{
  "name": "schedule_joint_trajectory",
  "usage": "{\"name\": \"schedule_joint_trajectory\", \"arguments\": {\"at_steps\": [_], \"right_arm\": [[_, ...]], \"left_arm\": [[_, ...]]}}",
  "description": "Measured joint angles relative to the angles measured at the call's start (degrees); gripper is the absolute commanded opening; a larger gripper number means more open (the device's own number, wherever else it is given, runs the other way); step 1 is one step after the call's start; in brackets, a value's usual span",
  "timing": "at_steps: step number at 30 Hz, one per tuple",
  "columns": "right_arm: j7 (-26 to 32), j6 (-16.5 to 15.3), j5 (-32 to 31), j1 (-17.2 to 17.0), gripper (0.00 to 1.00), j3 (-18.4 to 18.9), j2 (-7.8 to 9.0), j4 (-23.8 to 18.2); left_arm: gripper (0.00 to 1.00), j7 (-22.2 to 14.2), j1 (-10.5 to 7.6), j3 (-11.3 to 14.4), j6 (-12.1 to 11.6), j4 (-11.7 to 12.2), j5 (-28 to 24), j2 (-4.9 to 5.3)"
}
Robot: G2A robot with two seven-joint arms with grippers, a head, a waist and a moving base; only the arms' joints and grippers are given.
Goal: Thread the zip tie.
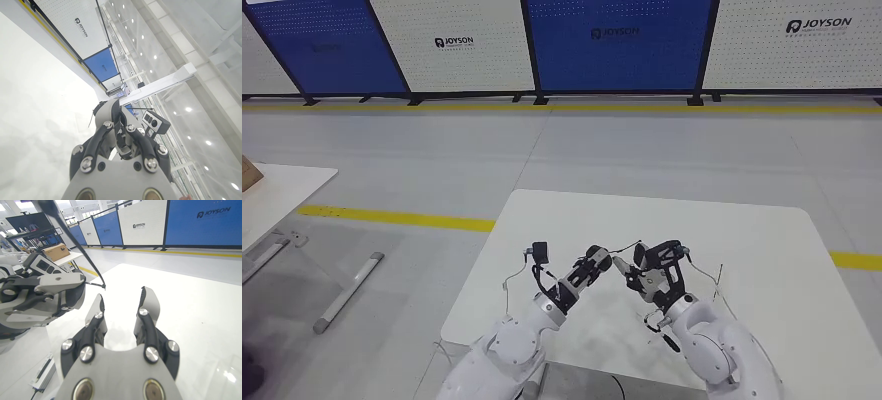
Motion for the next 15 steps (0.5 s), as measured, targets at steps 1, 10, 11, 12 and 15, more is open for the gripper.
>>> {"name": "schedule_joint_trajectory", "arguments": {"at_steps": [1,10,11,12,15], "right_arm": [[-0.14,-0.13,-0.1,-0.1,0.37,0.01,0.02,-0.14],[-0.45,-1.2,0.48,-0.07,0.31,0.0,0.09,-0.43],[-0.47,-1.26,0.58,-0.02,0.29,-0.02,0.09,-0.39],[-0.5,-1.31,0.69,0.02,0.29,-0.04,0.08,-0.35],[-0.62,-1.46,0.92,0.12,0.27,-0.12,0.07,-0.22]], "left_arm": [[0.0,0.1,-0.04,0.08,0.05,0.01,0.15,-0.02],[0.0,0.4,-0.25,0.74,0.23,0.18,1.12,-0.12],[0.0,0.42,-0.22,0.76,0.19,0.17,1.17,-0.13],[0.0,0.43,-0.19,0.78,0.15,0.16,1.23,-0.13],[0.0,0.47,-0.1,0.85,0.06,0.13,1.38,-0.13]]}}
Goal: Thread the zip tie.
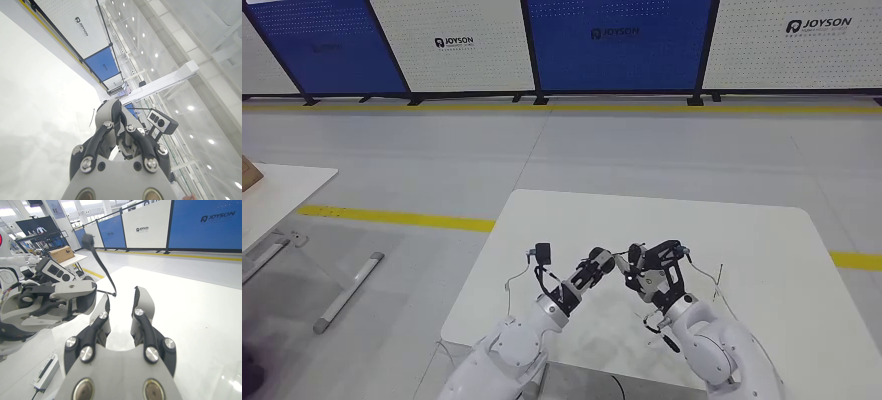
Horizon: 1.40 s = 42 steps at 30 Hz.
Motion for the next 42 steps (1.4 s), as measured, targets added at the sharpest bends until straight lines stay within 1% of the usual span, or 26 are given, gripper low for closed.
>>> {"name": "schedule_joint_trajectory", "arguments": {"at_steps": [2,3,4,6,19,25,33,42], "right_arm": [[-0.07,-0.1,0.09,0.04,0.24,-0.03,0.0,0.07],[-0.07,-0.15,0.1,0.06,0.21,-0.04,0.0,0.08],[-0.04,-0.21,0.11,0.08,0.16,-0.05,0.02,0.08],[0.06,-0.29,0.11,0.1,0.0,-0.03,0.04,0.06],[0.79,-0.71,0.73,-0.01,0.0,0.22,0.2,-0.08],[1.77,-0.5,0.86,0.2,0.0,0.05,0.23,0.33],[2.66,-0.16,0.3,0.79,0.0,-0.76,0.16,1.11],[4.08,-0.29,0.07,1.64,0.0,-1.74,0.06,2.25]], "left_arm": [[0.0,0.05,0.03,0.1,-0.04,-0.01,0.12,-0.01],[0.0,0.09,0.04,0.16,-0.04,-0.01,0.16,-0.02],[0.0,0.13,0.01,0.24,-0.02,0.02,0.22,-0.04],[0.0,0.23,-0.09,0.38,0.07,0.11,0.31,-0.07],[0.0,1.12,-0.56,1.07,-0.06,0.55,0.76,-0.29],[0.0,0.75,-0.49,1.22,-1.3,0.47,0.81,-0.3],[0.0,0.67,-0.37,0.93,-1.85,0.51,0.53,-0.27],[0.0,0.57,0.01,0.48,-2.57,-0.03,0.67,-0.19]]}}
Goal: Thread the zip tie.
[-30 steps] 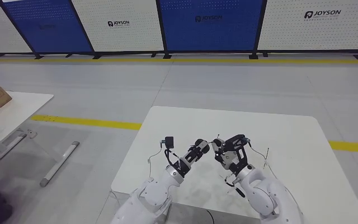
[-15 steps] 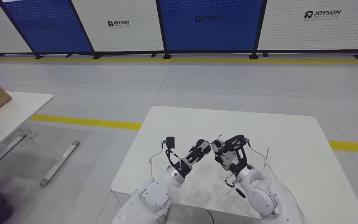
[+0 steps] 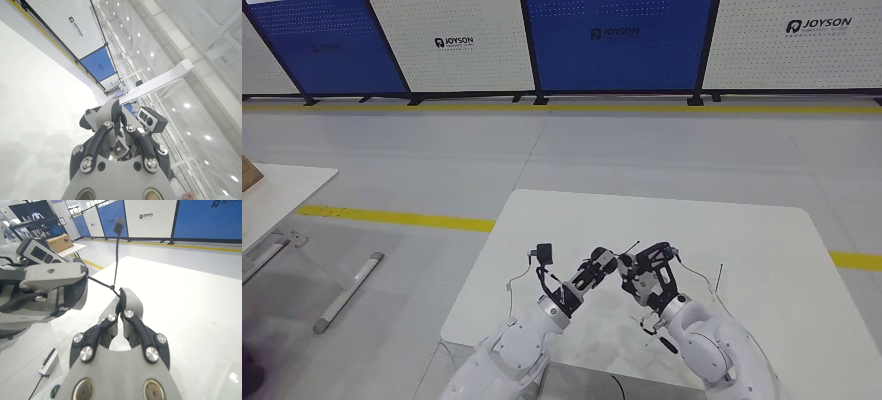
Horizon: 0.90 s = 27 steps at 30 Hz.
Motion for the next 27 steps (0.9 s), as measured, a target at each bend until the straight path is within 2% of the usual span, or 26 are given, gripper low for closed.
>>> {"name": "schedule_joint_trajectory", "arguments": {"at_steps": [27], "right_arm": [[2.1,-0.93,-2.25,0.43,0.0,-0.36,0.4,2.91]], "left_arm": [[0.0,0.63,0.34,-0.34,-0.25,-0.88,0.13,-0.02]]}}
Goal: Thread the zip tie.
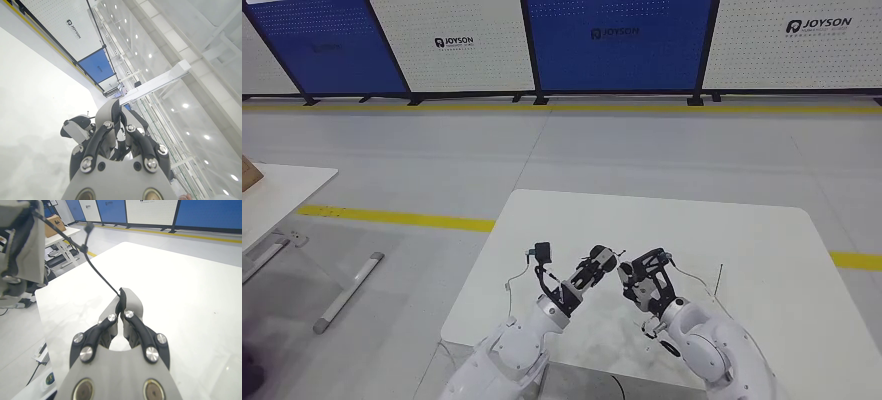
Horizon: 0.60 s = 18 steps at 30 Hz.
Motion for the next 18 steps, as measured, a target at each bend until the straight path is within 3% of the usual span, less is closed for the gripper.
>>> {"name": "schedule_joint_trajectory", "arguments": {"at_steps": [1,2,3,4,12,18], "right_arm": [[-0.02,0.0,0.0,0.01,0.0,-0.02,0.0,0.05],[-0.07,-0.03,0.04,0.01,0.19,-0.04,0.0,0.09],[-0.15,-0.06,0.16,0.0,0.89,-0.05,0.0,0.12],[-0.26,-0.13,0.38,-0.03,1.0,-0.05,0.0,0.15],[-1.23,-0.63,1.48,-1.56,1.0,1.73,0.45,-2.03],[-3.29,-1.82,3.94,-6.83,1.0,6.55,1.56,-7.69]], "left_arm": [[0.0,0.02,0.0,0.0,0.0,0.0,0.03,0.0],[0.0,0.05,0.01,0.0,0.02,0.02,0.05,-0.01],[0.0,0.08,0.0,0.0,0.05,0.06,0.06,-0.01],[0.0,0.13,-0.05,0.03,0.1,0.15,0.07,-0.03],[0.0,1.12,-0.4,0.37,0.51,0.83,0.55,-0.18],[0.0,1.33,-0.78,0.28,1.14,1.51,-0.04,-0.26]]}}
